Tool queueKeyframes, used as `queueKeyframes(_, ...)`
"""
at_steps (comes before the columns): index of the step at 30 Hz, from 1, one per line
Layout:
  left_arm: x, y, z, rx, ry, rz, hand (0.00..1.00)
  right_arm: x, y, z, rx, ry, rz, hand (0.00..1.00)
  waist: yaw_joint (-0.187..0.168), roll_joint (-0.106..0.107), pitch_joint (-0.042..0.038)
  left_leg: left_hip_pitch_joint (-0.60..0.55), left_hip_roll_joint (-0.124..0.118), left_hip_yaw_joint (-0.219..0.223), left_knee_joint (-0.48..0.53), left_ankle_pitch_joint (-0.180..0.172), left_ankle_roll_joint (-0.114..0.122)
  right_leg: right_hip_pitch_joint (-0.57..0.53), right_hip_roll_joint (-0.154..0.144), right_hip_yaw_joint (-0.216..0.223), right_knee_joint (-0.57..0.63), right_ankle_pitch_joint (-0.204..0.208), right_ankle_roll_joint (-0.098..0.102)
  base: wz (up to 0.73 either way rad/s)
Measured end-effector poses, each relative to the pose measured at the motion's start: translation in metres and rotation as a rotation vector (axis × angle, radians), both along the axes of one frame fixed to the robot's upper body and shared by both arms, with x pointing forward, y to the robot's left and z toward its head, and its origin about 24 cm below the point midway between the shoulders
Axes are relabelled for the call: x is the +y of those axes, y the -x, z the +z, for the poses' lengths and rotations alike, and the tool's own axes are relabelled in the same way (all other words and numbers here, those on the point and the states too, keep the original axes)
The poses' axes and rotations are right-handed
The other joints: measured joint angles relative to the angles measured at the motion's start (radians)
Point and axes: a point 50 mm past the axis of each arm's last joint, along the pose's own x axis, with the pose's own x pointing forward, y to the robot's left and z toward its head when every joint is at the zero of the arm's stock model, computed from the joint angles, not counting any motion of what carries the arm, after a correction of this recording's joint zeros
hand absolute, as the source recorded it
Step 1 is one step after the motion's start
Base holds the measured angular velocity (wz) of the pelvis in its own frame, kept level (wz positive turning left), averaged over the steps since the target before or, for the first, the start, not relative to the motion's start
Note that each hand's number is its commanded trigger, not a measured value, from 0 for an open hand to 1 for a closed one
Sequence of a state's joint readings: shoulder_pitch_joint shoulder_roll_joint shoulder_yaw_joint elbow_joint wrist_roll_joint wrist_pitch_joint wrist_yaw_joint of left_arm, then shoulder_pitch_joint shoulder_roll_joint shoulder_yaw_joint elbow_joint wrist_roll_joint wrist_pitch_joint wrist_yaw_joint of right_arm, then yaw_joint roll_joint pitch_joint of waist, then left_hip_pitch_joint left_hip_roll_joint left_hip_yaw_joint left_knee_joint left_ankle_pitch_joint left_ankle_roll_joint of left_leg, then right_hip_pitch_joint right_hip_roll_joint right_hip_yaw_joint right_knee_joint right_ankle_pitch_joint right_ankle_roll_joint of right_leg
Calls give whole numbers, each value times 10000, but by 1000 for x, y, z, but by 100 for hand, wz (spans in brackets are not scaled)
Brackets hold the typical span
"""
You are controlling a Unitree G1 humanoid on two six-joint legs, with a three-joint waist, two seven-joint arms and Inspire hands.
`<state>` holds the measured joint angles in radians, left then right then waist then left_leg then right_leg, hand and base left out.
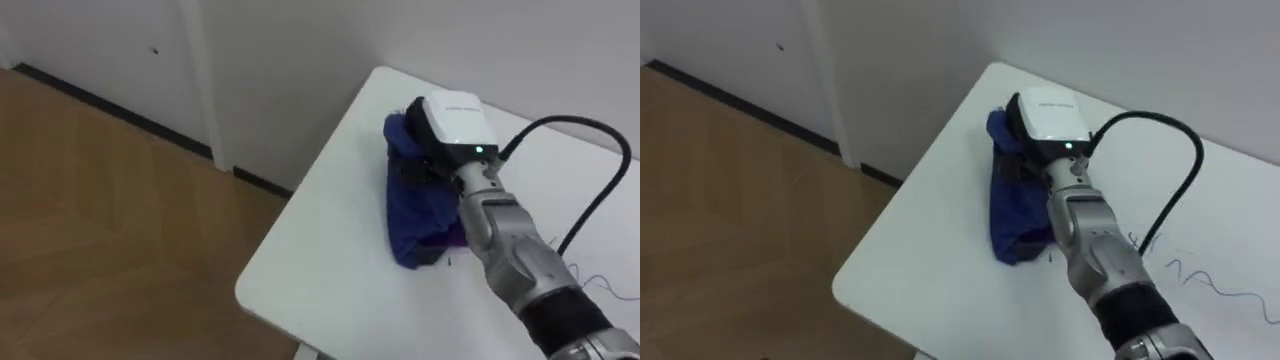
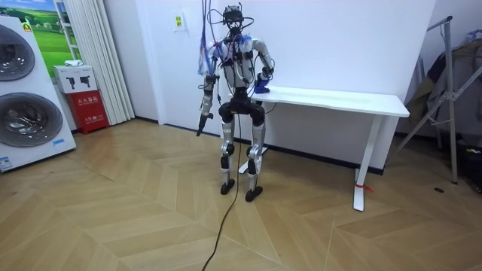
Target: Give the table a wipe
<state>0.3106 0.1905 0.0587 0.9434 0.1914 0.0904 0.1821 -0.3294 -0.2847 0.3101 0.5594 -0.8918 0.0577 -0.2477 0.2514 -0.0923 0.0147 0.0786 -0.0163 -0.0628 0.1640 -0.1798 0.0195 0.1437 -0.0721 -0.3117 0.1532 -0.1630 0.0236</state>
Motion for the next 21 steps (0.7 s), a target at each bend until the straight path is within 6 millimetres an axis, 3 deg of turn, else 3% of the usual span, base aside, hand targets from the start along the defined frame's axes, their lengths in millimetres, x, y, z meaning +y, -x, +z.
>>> queueKeyframes(2,1,2,0,20,-23,74,0,-11,10,-10,143,-680,-527,100,-56,90,26,7,-24,-16,-7,0,0,23,-29,-22,9,0,0,9)
queueKeyframes(5,3,2,1,-41,-58,136,0,-25,25,-21,162,-1419,-1043,100,-406,225,-22,87,-18,-161,-16,0,0,24,-88,-116,208,-25,40,6)
queueKeyframes(6,3,0,1,-106,-51,109,0,-29,32,-26,192,-1696,-1300,100,-498,341,-32,250,44,-302,-57,3,4,-54,-76,4,434,-168,209,-19)
queueKeyframes(7,6,-4,2,-218,-122,78,0,-31,37,-29,199,-1907,-1370,100,-521,312,-78,343,18,-444,-57,2,3,-219,-33,438,74,-224,258,-36)
queueKeyframes(8,7,-5,3,-237,-171,58,0,-31,38,-30,163,-1971,-1359,100,-557,284,-85,352,-15,-490,-58,-1,0,-373,-7,649,-282,-67,197,-31)
queueKeyframes(9,7,-3,3,-182,-196,94,0,-36,43,-33,168,-2091,-1574,100,-885,376,-164,353,48,-469,-71,-10,-18,-454,-20,478,-174,126,16,0)
queueKeyframes(10,8,-5,3,-275,-219,76,0,-40,47,-35,152,-2173,-1785,100,-1128,399,-168,368,59,-361,-64,-1,-31,-376,-7,452,-158,149,12,37)
queueKeyframes(11,9,-8,4,-453,-242,100,0,-50,56,-39,83,-2408,-2312,100,-1451,474,-213,449,66,81,-148,0,-33,-279,38,477,-168,146,10,28)
queueKeyframes(12,9,-11,5,-630,-276,77,0,-60,65,-44,3,-2608,-2872,100,-1524,460,-232,582,119,538,-235,2,-32,-221,83,610,-181,139,13,9)
queueKeyframes(14,11,-11,6,-751,-390,256,0,-72,76,-50,-60,-2964,-3632,100,-1700,511,-278,666,194,647,-232,1,-33,-157,91,608,-190,138,13,-16)
queueKeyframes(16,14,-11,8,-837,-601,409,0,-90,92,-57,-118,-3256,-4690,100,-1890,454,-303,673,184,779,-234,-2,-34,-117,83,603,-187,137,14,1)
queueKeyframes(19,19,-11,11,-1019,-933,588,0,-117,124,-68,-162,-3304,-6442,100,-2198,200,-286,641,195,996,-279,-89,-17,-69,73,577,-179,112,48,15)
queueKeyframes(21,21,-6,11,-957,-1007,800,0,-138,149,-76,-13,-3262,-7730,100,-2256,100,-316,650,219,1036,-227,-386,137,1,154,566,-155,45,95,3)
